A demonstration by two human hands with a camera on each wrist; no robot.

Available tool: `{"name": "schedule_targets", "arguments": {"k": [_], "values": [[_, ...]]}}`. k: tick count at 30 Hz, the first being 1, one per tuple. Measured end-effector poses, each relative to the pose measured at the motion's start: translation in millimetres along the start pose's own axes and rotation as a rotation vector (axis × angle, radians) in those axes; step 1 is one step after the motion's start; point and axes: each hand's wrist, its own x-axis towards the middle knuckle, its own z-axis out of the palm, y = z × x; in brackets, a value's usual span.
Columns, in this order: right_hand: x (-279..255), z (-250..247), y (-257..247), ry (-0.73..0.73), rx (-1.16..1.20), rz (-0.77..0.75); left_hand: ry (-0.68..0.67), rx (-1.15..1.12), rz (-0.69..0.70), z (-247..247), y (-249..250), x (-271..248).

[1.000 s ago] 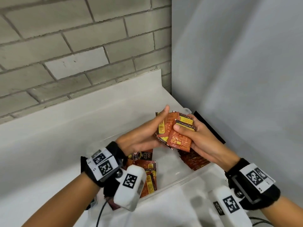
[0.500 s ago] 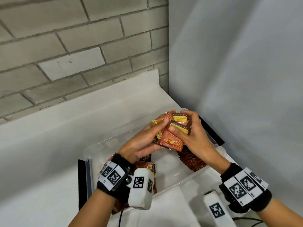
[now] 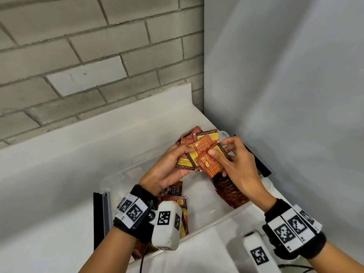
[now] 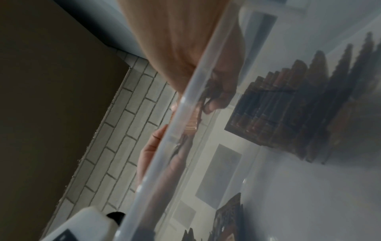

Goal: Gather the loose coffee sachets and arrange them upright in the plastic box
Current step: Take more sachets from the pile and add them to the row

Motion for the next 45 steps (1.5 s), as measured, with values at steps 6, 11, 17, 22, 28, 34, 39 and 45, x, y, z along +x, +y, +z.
{"name": "schedule_targets", "arguments": {"k": [6,11,17,22,28,34,39,45], "values": [[-0.2,-0.2,-0.3,0.017,0.04,0.012,0.089,0.014,0.04,2.4,-5.5,2.8],[0.8,-1.0,1.3,0.036,0.096,0.033,0.074,0.057,0.073,4.2,-4.9,0.6],[0.6,-2.9,2.0,0.053,0.156,0.038,0.06,0.098,0.079,4.6,-3.0,0.1],[1.8,-3.1,3.2,0.03,0.193,0.09,0.068,0.093,0.095,6.8,-2.1,0.4],[1.5,-5.5,1.1,0.069,0.192,0.075,0.178,0.138,0.137,-2.1,6.4,2.6],[0.2,-3.6,0.0,-0.045,0.204,0.083,0.088,0.254,0.076,-5.9,8.4,-1.8],[-0.3,-4.1,1.2,-0.035,0.206,0.102,0.023,0.174,0.002,-5.8,10.4,-4.5],[1.2,-4.1,2.7,-0.034,0.247,0.135,0.008,0.075,0.061,-6.7,12.1,-4.9]]}}
